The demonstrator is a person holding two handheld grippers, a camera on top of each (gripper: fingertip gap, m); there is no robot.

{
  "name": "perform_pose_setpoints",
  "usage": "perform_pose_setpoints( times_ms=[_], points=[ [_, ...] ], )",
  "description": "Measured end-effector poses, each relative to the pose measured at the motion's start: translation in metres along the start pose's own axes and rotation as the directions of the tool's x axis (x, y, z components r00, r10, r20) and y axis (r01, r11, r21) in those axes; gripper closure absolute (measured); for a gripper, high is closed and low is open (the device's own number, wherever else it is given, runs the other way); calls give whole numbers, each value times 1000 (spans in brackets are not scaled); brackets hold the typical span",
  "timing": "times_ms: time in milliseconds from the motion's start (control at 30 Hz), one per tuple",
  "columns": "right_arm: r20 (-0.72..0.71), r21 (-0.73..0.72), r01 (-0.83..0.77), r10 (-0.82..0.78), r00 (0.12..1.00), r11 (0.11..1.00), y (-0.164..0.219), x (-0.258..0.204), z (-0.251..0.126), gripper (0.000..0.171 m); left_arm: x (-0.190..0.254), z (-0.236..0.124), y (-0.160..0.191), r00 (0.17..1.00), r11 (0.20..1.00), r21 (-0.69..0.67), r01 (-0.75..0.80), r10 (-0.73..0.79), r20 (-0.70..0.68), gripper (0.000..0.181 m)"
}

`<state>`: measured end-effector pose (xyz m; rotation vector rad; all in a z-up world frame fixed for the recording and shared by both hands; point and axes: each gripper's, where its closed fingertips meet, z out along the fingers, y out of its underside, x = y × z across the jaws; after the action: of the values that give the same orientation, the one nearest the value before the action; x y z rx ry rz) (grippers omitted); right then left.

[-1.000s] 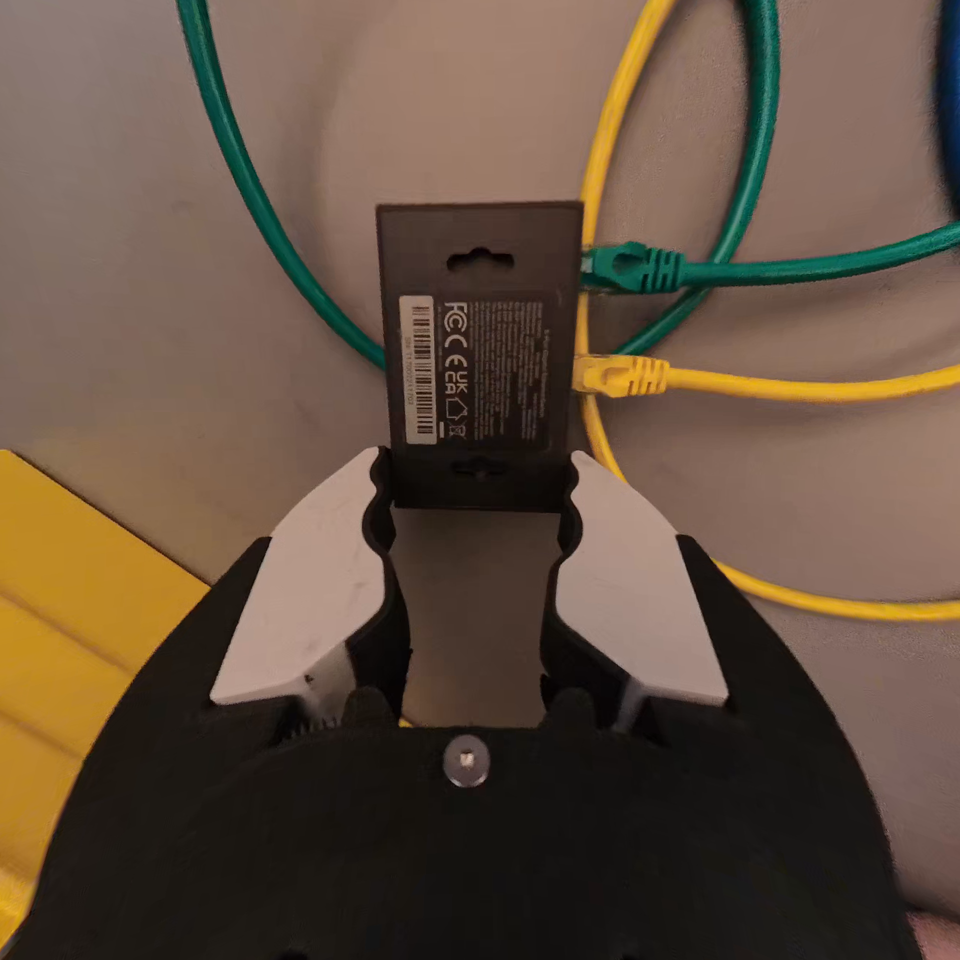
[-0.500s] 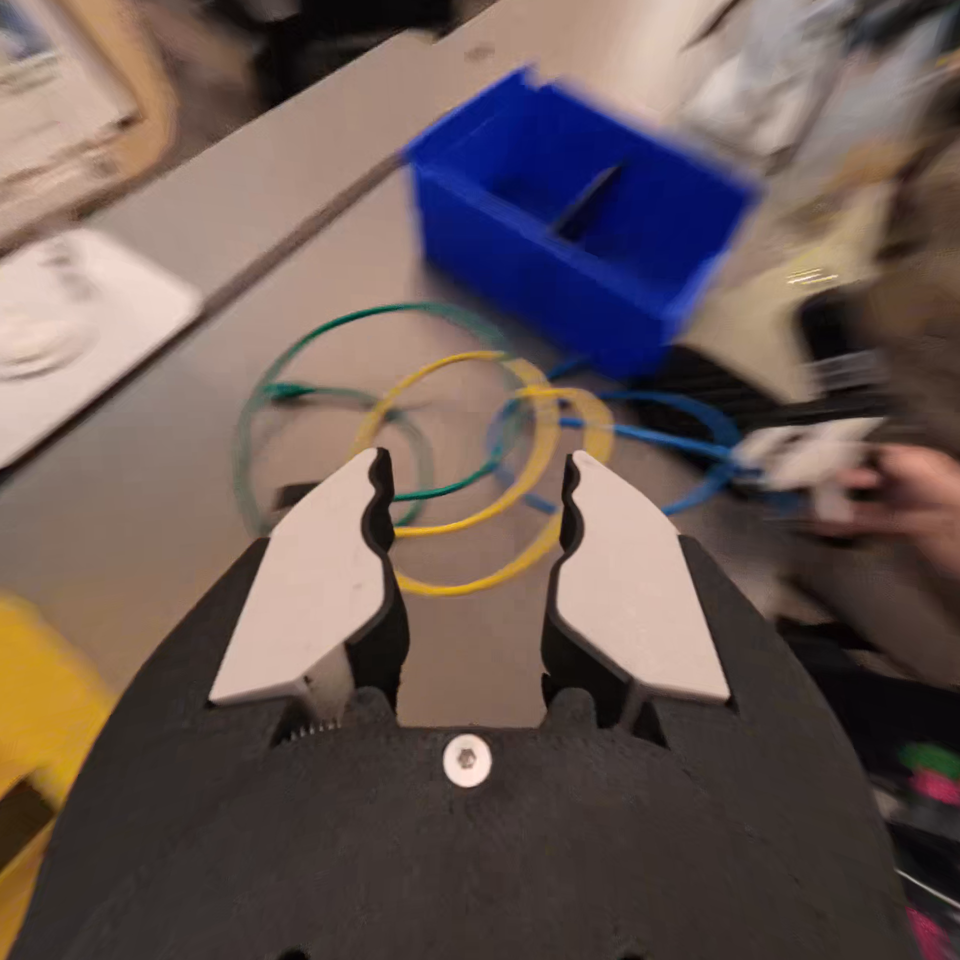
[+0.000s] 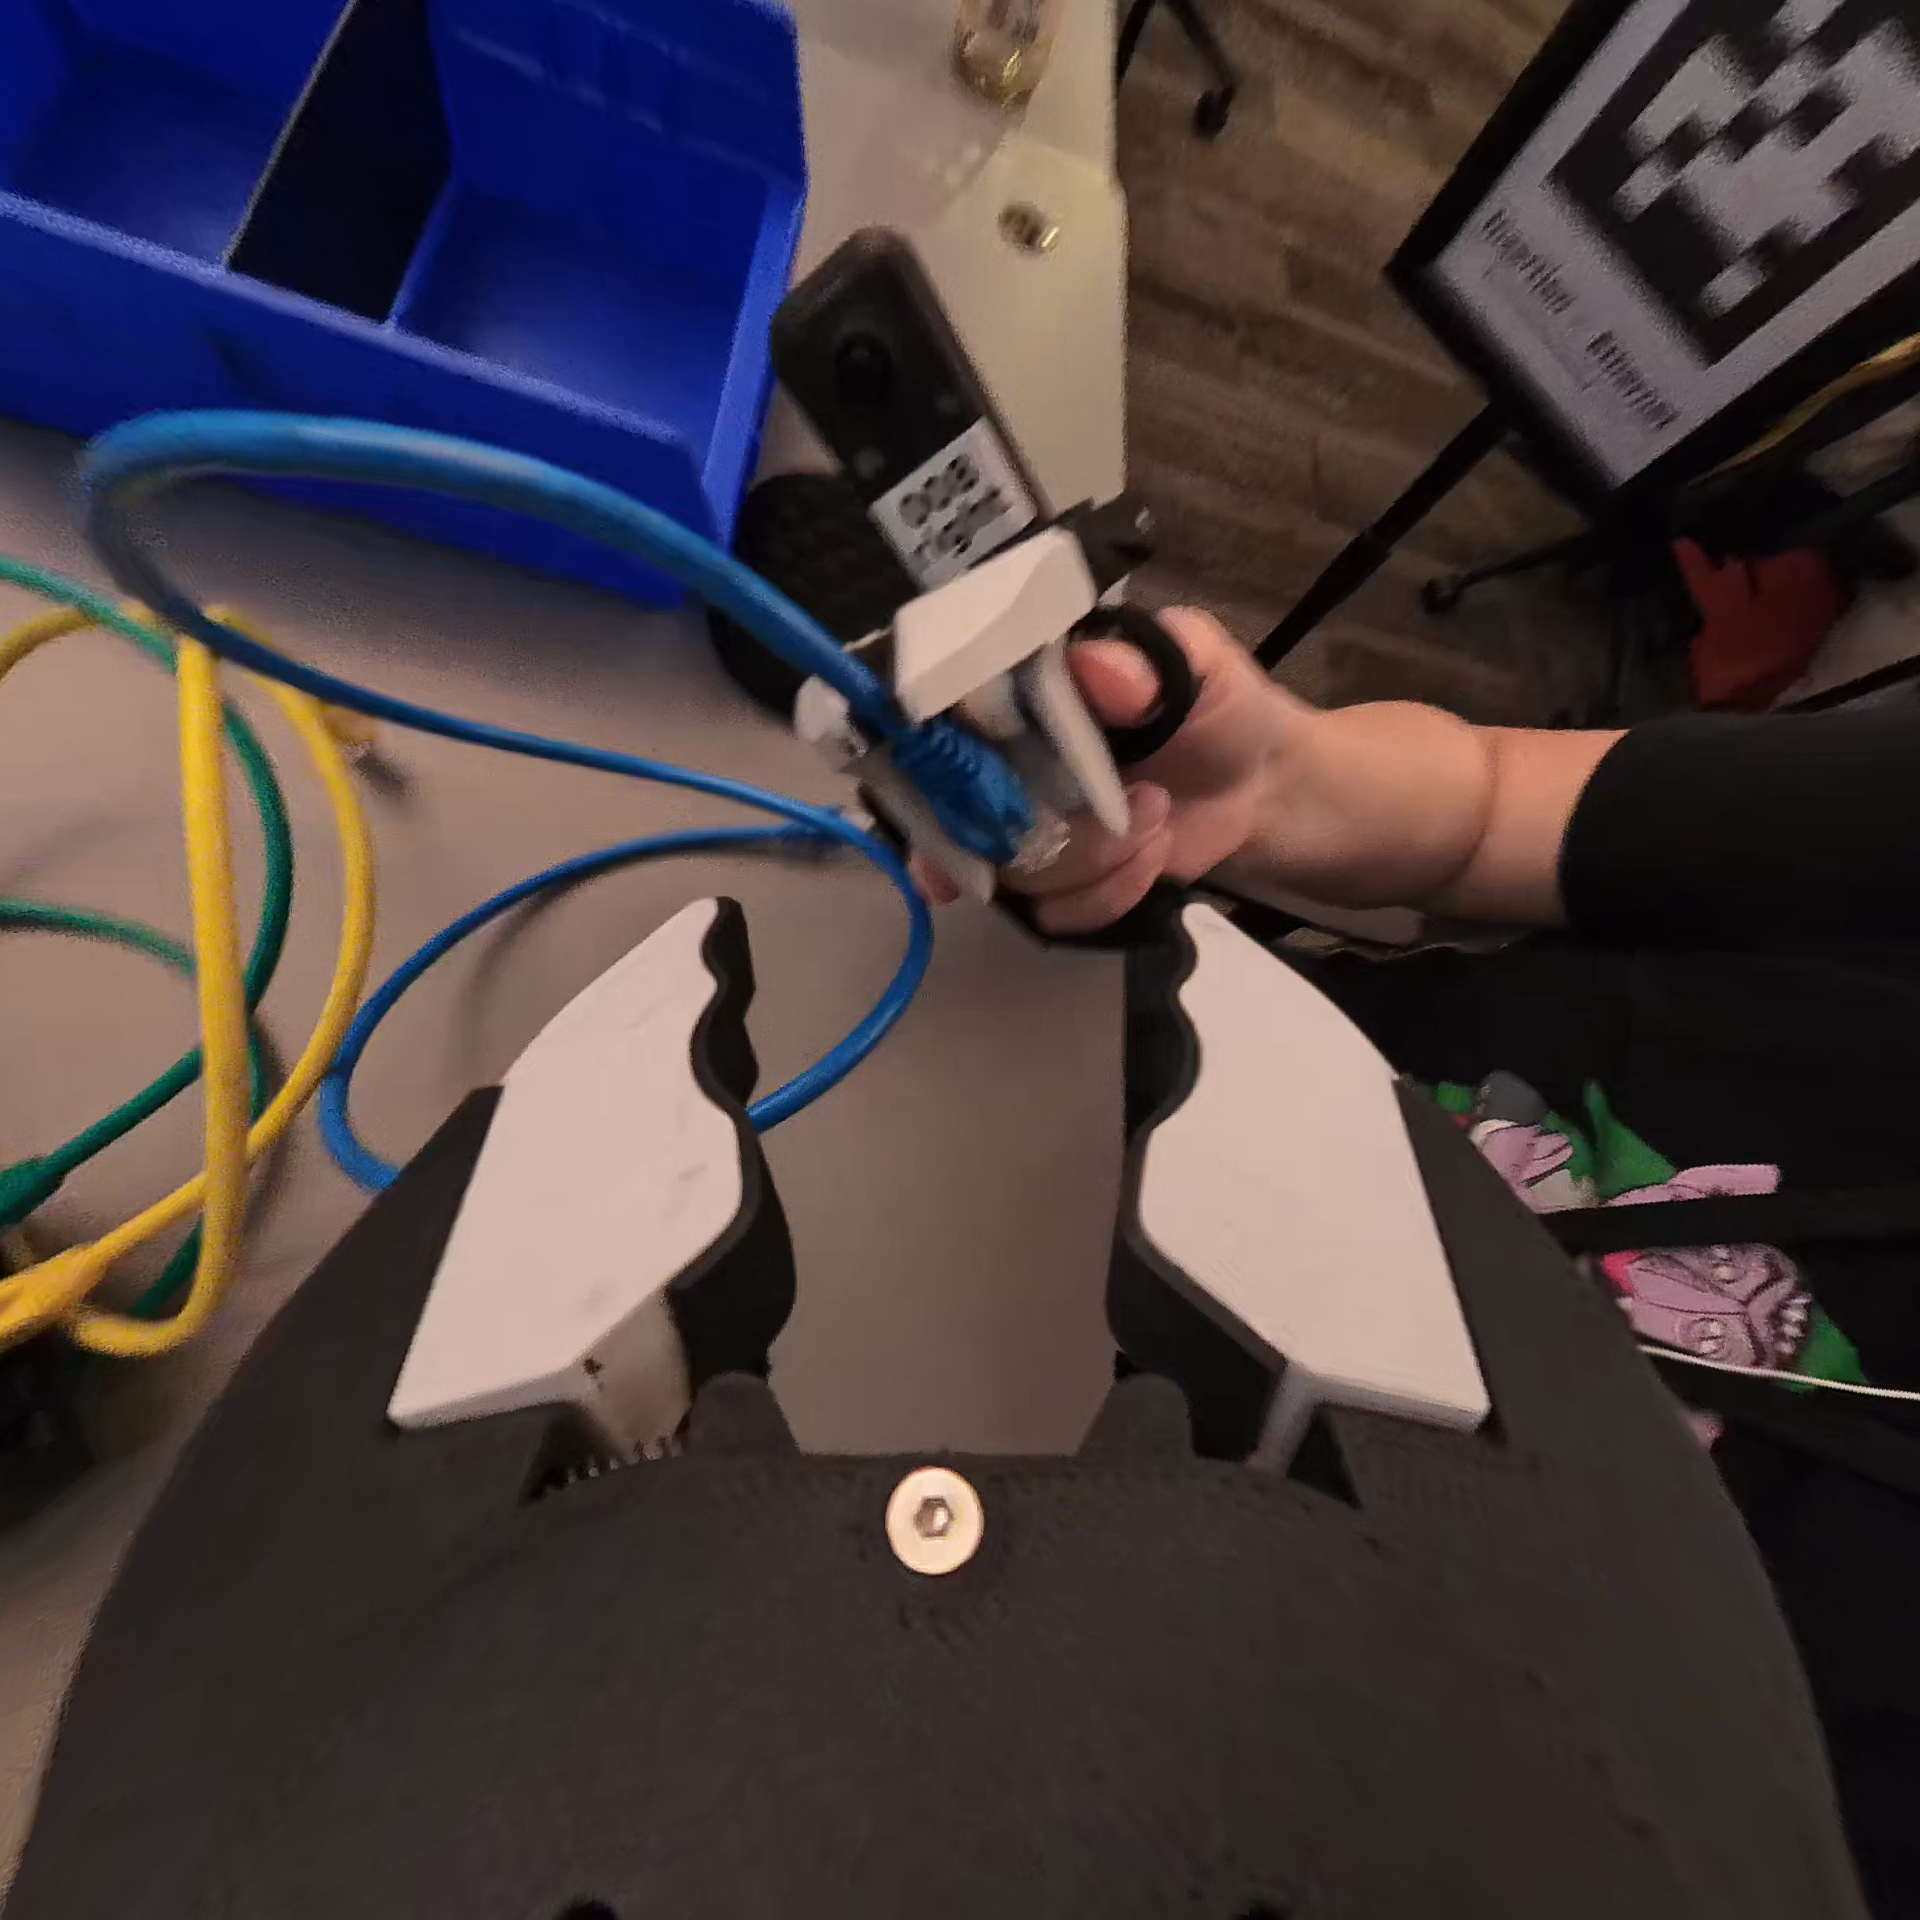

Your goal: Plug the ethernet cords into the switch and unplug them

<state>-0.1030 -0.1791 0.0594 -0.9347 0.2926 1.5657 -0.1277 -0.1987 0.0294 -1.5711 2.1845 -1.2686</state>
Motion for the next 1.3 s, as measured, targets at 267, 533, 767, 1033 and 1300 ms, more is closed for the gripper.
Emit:
perform_pose_setpoints(
  times_ms=[267,533,767,1033,1300],
  points=[
    [11,-52,396,-396,918,917,-2,-11,29,164,-10,0,-18,978,986,115,119,-97,-183,126],
    [-48,-169,464,-477,877,870,5,9,26,168,-13,7,-6,983,1000,22,20,-16,-185,141],
    [7,-262,439,-453,891,859,20,13,23,165,-13,4,11,976,999,-50,15,-26,-217,153],
    [-6,-235,406,-419,908,883,9,15,12,165,-18,-9,14,983,998,-38,-47,39,-178,170],
    [62,-399,454,-471,880,797,21,11,2,162,-17,-26,14,990,990,-25,-136,134,-45,170]
  ],
)
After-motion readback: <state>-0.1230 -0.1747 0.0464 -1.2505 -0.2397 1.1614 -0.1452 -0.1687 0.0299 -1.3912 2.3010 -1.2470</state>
